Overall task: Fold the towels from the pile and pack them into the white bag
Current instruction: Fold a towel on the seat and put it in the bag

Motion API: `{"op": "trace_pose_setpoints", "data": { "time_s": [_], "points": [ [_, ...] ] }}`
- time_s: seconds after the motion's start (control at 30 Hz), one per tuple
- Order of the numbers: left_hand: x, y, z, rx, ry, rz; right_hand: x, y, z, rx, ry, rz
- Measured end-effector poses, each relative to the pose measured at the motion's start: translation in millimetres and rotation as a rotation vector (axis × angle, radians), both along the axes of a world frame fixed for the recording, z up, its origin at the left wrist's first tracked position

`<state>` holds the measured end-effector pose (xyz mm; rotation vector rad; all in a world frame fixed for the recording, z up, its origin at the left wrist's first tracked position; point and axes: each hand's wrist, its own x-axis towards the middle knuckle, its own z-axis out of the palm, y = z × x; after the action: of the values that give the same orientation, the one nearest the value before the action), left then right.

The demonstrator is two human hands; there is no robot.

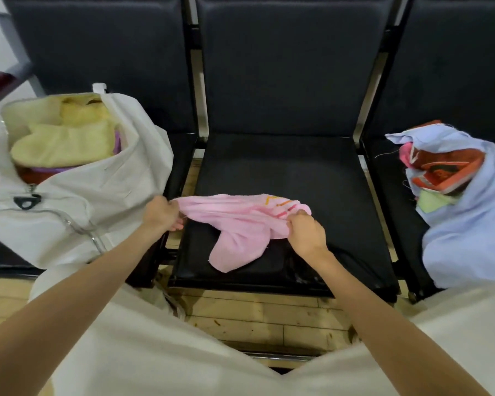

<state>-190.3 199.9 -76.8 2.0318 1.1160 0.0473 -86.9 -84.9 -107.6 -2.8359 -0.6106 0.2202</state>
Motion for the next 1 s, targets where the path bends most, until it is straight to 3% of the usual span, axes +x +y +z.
{"op": "trace_pose_setpoints", "data": {
  "time_s": [0.13, 0.27, 0.37, 0.53, 0.77, 0.87, 1.0],
  "points": [
    [-1.6, 6.8, -1.2, 0.396, 0.227, -0.318, 11.2, -29.9, 7.1, -0.030, -0.104, 0.002],
    [11.2, -6.9, -2.8, 0.518, 0.146, -0.469, 15.9, -41.1, 17.9, 0.038, -0.169, -0.019],
    [23.7, -9.2, 13.7, 0.437, -0.055, -0.287, 22.0, -46.2, 37.1, 0.144, -0.180, -0.070],
    [46.8, -12.4, 78.7, 0.331, -0.445, 0.050, 35.1, -55.0, 80.0, 0.273, -0.260, 0.066],
    [70.6, -14.3, 189.2, 0.332, -0.901, 0.168, 48.1, -56.6, 144.8, 0.401, -0.434, 0.119],
    [72.0, -3.4, 209.1, 0.424, -0.766, 0.065, 50.1, -57.3, 165.5, 0.369, -0.462, 0.182],
    [54.7, 19.4, 218.1, 0.498, -0.376, -0.259, 56.8, -63.7, 178.5, 0.184, -0.398, 0.211]
  ]
}}
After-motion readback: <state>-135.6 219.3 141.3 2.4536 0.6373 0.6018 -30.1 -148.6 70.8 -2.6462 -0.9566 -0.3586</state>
